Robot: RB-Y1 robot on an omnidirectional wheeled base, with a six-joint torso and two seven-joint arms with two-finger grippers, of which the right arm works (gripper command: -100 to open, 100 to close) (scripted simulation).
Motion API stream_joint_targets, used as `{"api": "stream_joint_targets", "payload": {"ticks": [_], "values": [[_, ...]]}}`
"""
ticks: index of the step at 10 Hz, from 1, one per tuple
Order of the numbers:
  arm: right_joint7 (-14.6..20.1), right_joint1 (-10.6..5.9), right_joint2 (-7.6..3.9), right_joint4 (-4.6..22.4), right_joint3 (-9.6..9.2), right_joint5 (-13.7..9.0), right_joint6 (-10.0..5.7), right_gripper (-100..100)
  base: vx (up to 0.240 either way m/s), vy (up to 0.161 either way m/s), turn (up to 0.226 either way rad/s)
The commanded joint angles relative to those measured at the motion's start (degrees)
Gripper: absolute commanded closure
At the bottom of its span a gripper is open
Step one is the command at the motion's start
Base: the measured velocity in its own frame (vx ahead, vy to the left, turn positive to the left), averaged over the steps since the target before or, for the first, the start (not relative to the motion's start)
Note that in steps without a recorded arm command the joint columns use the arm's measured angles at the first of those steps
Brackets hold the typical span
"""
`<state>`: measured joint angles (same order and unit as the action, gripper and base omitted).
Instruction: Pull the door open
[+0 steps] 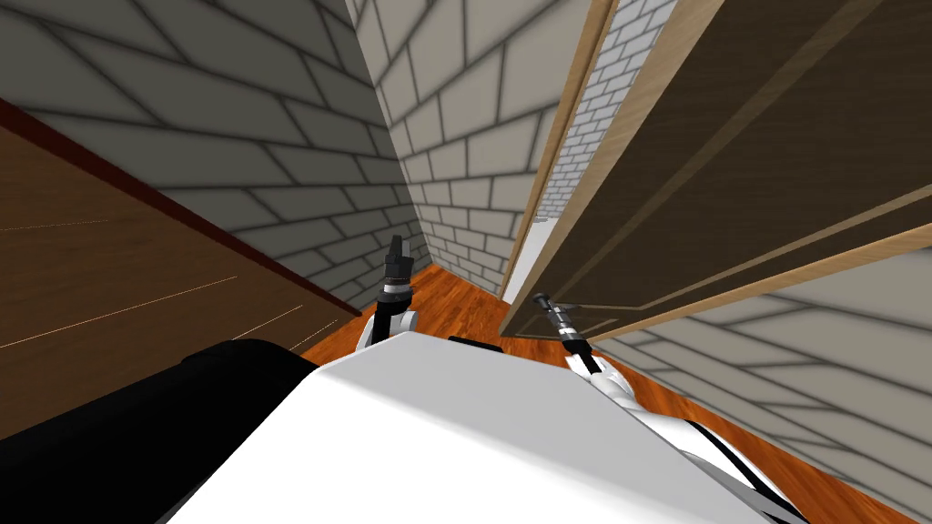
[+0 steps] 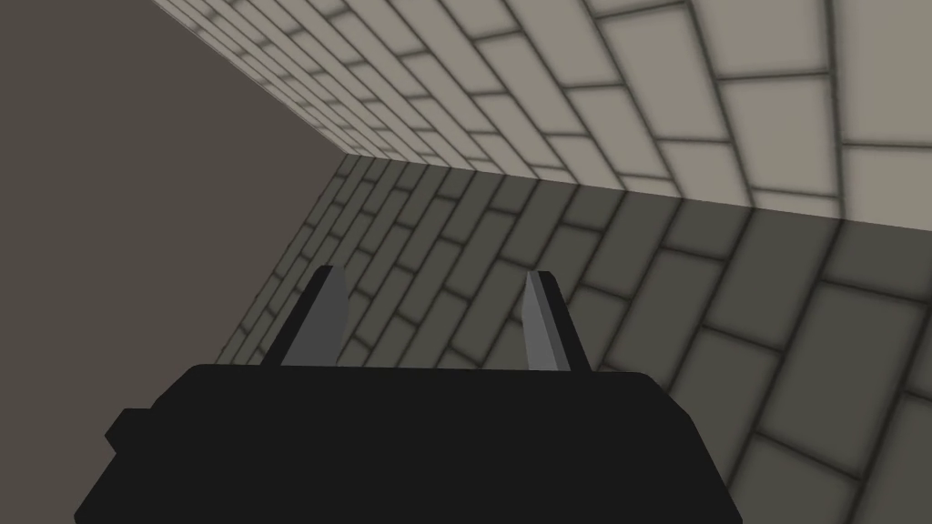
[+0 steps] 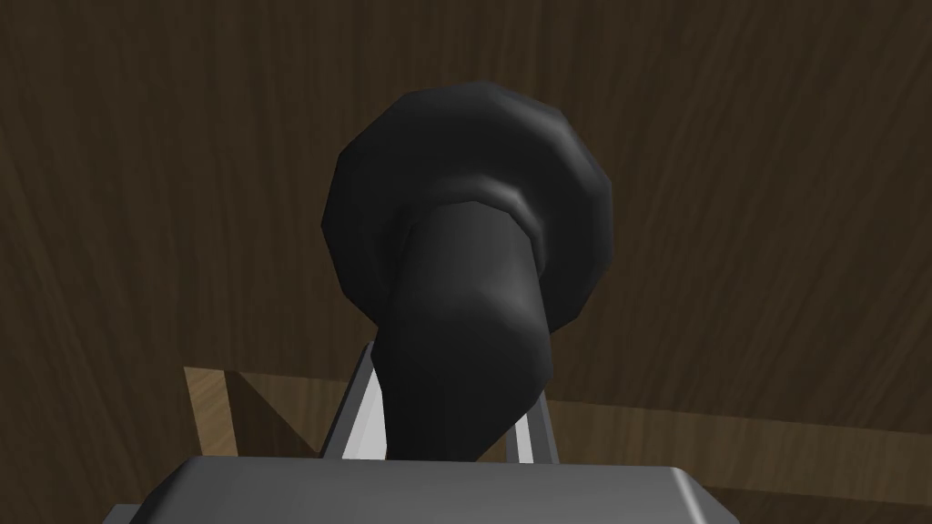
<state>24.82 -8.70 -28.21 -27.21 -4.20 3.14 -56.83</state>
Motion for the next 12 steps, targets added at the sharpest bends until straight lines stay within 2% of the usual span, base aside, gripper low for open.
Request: {"api": "stream_joint_targets", "payload": {"ticks": [1,4,5,6,7,8,11,12], "values": [[0.71,0.09,-0.75,0.52,-0.56,0.38,-1.69,100,-0.075,-0.036,0.048],[2.31,1.17,-2.02,0.3,-1.86,1.22,-4.04,100,-0.132,-0.078,0.079],[2.57,1.34,-2.22,0.26,-2.07,1.35,-4.4,100,-0.143,-0.088,0.059],[2.37,0.93,-1.86,0.43,-1.94,1.25,-3.93,100,-0.059,-0.031,0.018],[2.81,1.46,-2.28,1.14,-2.16,1.38,-5.4,100,-0.148,-0.053,0.157],[2.91,1.59,-2.43,1.27,-2.18,1.39,-5.74,100,-0.198,-0.086,0.196],[3.63,2.51,-3.44,2.23,-2.36,1.5,-8.15,100,-0.192,-0.114,0.188],[3.63,2.51,-3.44,2.23,-2.36,1.5,-8.15,100,-0.133,-0.057,0.054]]}}
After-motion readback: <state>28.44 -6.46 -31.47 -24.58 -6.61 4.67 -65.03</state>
